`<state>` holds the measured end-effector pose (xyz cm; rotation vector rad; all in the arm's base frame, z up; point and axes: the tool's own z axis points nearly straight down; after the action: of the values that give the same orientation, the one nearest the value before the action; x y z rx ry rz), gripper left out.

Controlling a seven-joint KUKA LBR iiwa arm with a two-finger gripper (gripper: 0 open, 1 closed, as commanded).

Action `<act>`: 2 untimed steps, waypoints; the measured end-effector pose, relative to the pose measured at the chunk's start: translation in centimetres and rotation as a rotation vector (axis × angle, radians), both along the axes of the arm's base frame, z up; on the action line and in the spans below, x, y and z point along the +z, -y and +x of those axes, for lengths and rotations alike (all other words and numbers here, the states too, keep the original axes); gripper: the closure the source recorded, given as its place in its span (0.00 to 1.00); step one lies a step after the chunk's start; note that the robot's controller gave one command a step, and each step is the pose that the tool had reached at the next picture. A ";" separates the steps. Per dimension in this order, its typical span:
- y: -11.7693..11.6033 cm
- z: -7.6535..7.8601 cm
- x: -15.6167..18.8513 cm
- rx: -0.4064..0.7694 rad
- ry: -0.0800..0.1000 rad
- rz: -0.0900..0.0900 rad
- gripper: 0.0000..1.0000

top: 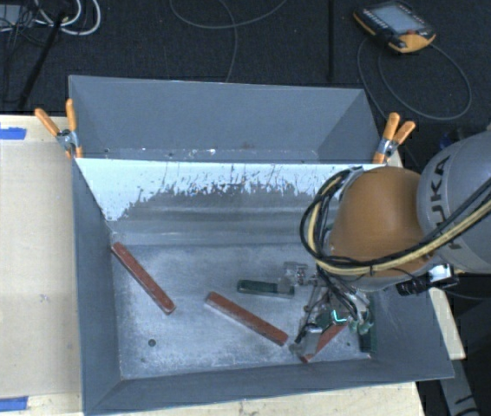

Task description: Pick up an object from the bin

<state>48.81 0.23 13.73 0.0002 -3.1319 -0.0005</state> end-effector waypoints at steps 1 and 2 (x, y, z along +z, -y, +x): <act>0.0 0.2 0.3 0.000 0.008 0.000 0.00; -2.8 -1.3 -5.8 -0.105 0.011 0.000 0.00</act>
Offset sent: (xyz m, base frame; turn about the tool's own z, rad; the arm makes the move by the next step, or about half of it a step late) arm -0.0161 0.0323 -0.0673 0.1174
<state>47.49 3.05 7.96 -0.1640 -3.1388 -0.0012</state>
